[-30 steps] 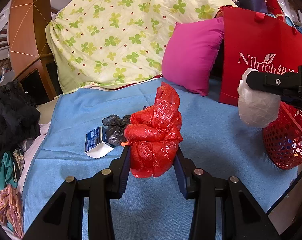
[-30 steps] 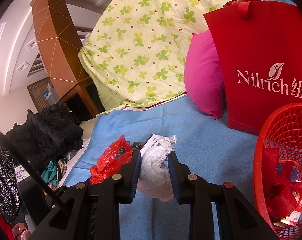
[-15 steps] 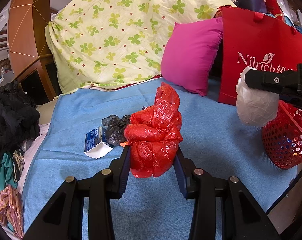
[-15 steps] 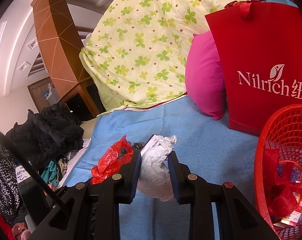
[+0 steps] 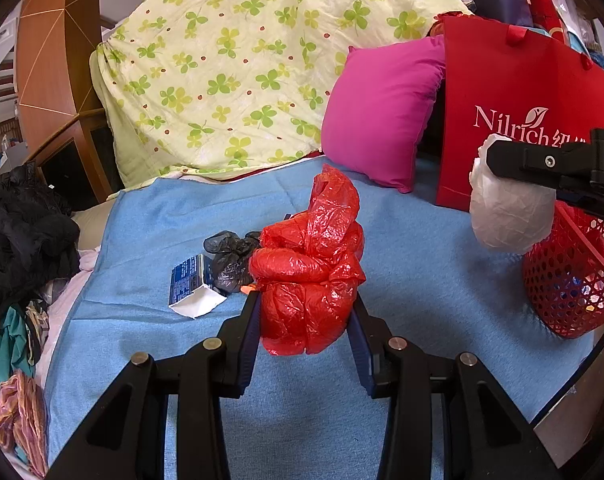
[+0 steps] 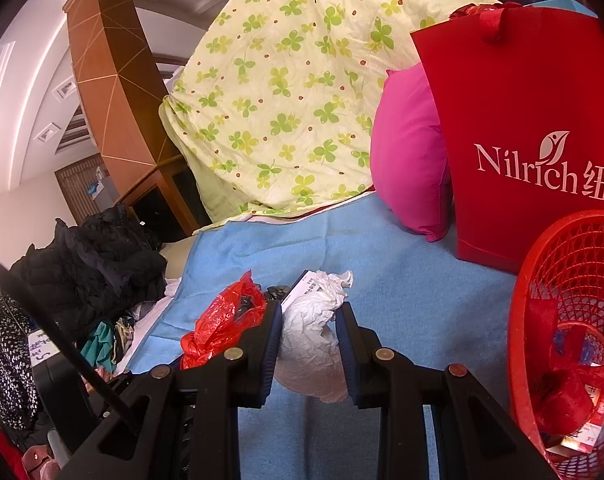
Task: Collect trash
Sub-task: 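Carry the red bag and white tissue in both tools over the red mesh basket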
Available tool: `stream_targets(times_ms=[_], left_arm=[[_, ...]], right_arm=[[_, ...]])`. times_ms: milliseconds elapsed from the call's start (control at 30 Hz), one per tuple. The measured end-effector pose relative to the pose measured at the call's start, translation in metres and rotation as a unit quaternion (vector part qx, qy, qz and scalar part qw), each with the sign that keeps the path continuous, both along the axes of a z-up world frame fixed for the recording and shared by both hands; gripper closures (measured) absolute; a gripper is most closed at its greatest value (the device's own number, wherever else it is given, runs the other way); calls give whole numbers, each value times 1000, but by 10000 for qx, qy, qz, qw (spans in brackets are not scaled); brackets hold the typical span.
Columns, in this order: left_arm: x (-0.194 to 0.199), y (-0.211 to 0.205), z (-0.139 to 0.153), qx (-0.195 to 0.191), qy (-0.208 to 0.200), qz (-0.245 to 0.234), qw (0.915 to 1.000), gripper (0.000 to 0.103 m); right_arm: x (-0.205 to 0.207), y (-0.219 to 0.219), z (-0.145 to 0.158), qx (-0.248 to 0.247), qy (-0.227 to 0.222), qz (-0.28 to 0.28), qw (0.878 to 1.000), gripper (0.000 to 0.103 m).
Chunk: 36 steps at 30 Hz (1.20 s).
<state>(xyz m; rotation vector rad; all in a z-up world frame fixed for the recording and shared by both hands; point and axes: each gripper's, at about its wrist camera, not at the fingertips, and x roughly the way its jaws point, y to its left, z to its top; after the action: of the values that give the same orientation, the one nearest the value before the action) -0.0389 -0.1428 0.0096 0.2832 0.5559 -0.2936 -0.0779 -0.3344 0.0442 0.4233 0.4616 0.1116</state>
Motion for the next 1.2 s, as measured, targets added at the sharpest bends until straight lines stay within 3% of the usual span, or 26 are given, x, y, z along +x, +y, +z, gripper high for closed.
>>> stream_targets(times_ms=[333, 533, 767, 1200], left_arm=[[0, 1, 0, -1, -11, 17, 10000, 60], [12, 22, -4, -23, 44, 308, 9995, 60], [27, 59, -11, -14, 89, 788, 9969, 60], [28, 101, -8, -275, 207, 956, 9948, 60]], right_arm=[[0, 1, -1, -6, 17, -41, 10000, 73], [9, 10, -10, -19, 100, -165, 9998, 73], [28, 46, -26, -377, 365, -229, 9984, 73], [44, 89, -41, -976, 640, -547, 9917, 73]])
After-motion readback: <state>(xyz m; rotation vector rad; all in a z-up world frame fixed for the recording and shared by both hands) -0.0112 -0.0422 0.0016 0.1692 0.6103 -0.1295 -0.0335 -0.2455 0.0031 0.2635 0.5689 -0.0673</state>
